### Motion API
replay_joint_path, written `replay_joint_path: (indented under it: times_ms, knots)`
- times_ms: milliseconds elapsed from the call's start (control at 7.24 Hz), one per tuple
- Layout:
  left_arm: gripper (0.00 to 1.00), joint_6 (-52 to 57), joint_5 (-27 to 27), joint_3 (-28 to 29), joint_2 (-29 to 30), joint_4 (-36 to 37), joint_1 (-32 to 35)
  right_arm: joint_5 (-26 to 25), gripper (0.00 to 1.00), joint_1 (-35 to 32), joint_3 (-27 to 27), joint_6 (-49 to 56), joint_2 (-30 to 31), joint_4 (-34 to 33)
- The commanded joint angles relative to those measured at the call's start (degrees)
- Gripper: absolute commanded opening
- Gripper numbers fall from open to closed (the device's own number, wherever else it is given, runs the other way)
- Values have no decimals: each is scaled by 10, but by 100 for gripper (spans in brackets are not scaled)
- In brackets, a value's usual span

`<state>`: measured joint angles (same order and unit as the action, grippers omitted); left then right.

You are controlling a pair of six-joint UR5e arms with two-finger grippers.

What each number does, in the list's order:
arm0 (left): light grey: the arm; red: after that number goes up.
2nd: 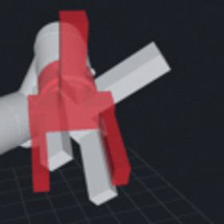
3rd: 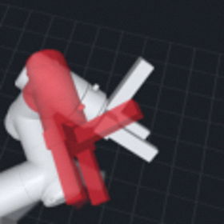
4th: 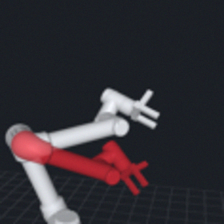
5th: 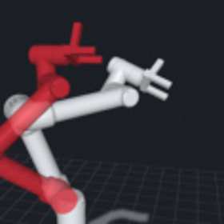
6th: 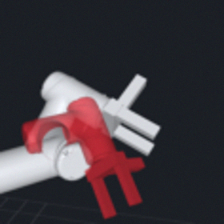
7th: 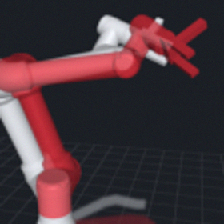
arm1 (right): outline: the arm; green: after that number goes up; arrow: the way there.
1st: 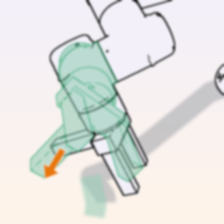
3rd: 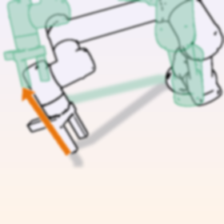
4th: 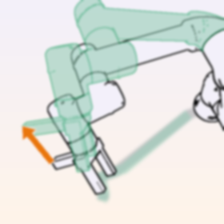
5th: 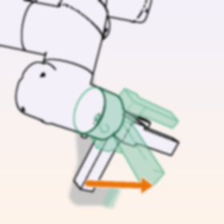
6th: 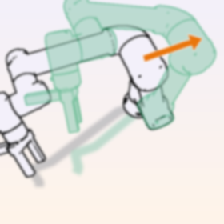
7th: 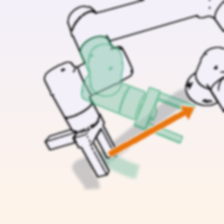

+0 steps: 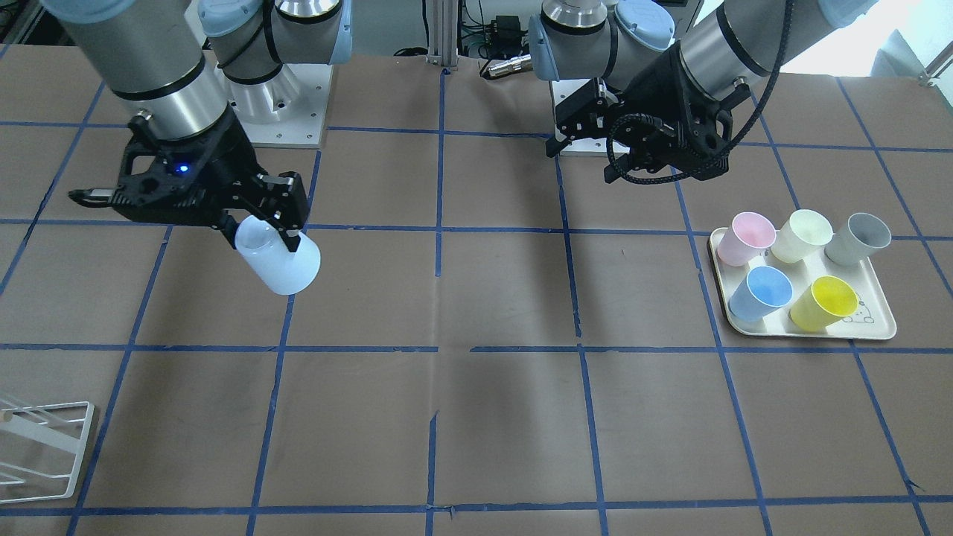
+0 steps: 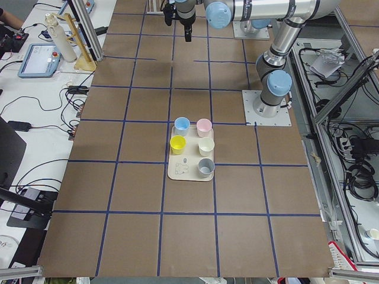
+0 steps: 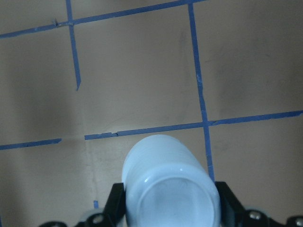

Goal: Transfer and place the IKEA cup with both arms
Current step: 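Lift the cup off the rack with the right gripper while the left gripper rises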

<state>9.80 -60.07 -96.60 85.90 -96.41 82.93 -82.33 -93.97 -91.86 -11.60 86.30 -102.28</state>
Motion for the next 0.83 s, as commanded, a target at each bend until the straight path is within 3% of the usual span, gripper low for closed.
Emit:
replay_joint_path:
  times_ms: [0, 138, 414, 553, 691]
  knots:
    - [100, 9, 103, -57, -6, 32, -22, 135, 6, -26, 2, -46, 11, 3]
    - [100, 7, 203, -95, -13, 27, -60, 221, 5, -23, 1, -73, 21, 3]
    - [100, 7, 258, -125, -11, 16, -108, 384, 4, 0, -9, -115, 19, 0]
    - [100, 7, 363, -126, 0, -8, -125, 482, 4, 34, -22, -114, 17, 5]
    - [100, 7, 416, -139, 6, -14, -124, 588, 4, 58, -61, -110, 18, 5]
